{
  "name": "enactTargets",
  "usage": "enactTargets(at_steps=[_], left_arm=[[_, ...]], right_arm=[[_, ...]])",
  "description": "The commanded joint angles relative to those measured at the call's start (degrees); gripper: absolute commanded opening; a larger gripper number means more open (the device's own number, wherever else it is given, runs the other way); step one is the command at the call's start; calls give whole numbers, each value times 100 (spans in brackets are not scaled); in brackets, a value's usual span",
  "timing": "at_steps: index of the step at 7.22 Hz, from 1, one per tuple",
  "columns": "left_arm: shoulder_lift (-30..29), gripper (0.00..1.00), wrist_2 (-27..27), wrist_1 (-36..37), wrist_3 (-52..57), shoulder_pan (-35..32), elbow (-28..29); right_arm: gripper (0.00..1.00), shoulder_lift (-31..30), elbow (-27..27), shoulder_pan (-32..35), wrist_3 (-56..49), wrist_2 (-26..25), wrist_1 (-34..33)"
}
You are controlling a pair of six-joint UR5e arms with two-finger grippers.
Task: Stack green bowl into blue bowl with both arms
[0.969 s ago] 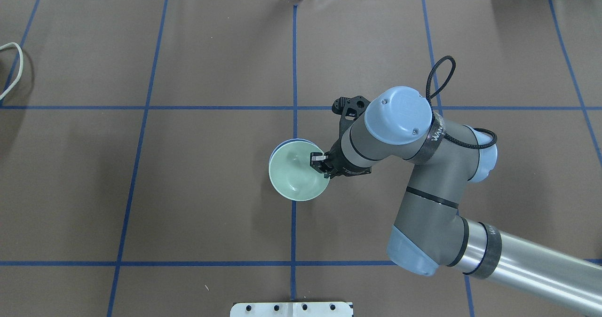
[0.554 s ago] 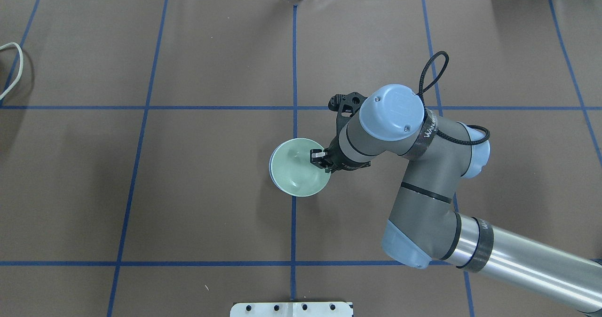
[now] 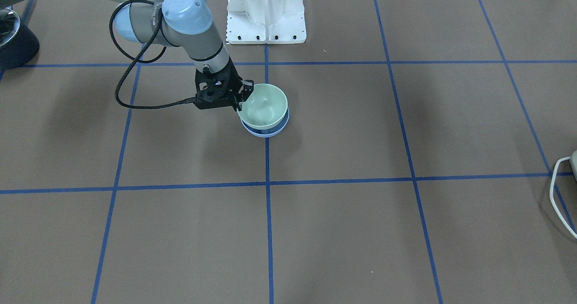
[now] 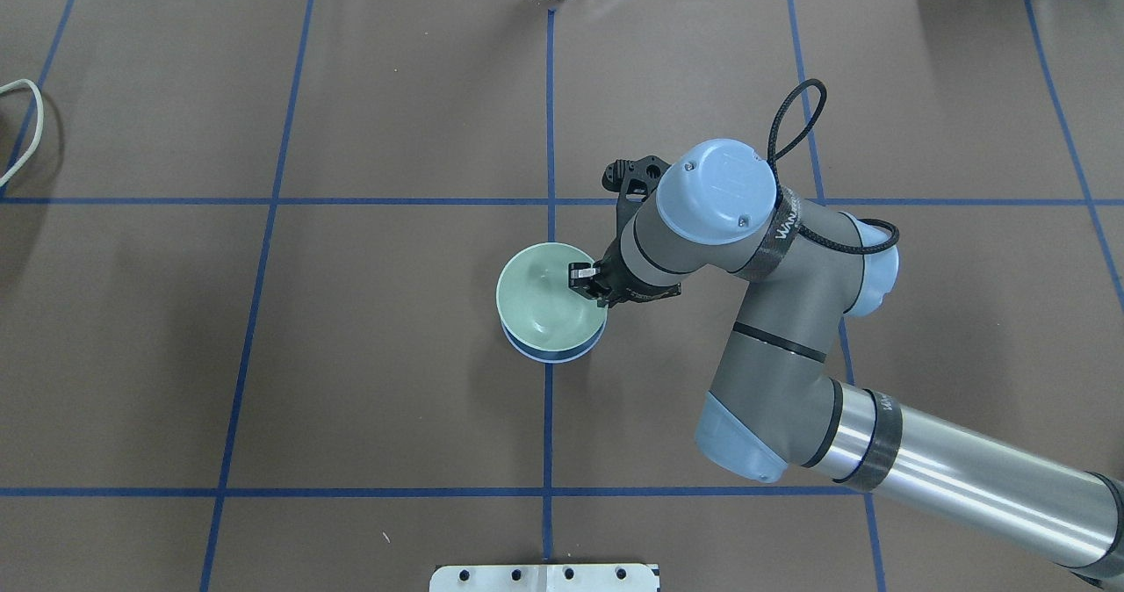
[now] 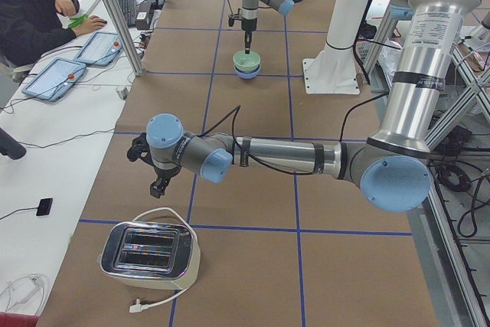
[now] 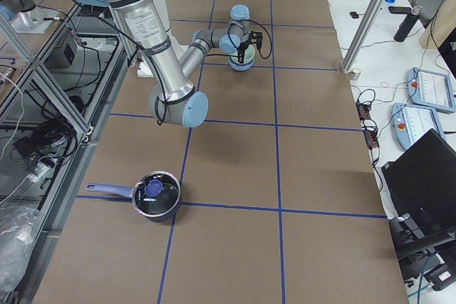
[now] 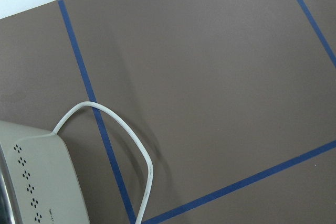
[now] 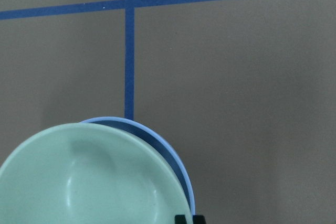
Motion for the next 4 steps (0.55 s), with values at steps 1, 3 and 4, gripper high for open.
enactTargets(at_steps=[1,3,4], left_arm=[[4,97,0,3,0,0,9],[4,97,0,3,0,9,9],[4,97,0,3,-9,9,9]], right_arm=[[0,19,-44,30,0,0,5],[0,132,-202,30,0,0,14],[0,124,-202,30,0,9,14]])
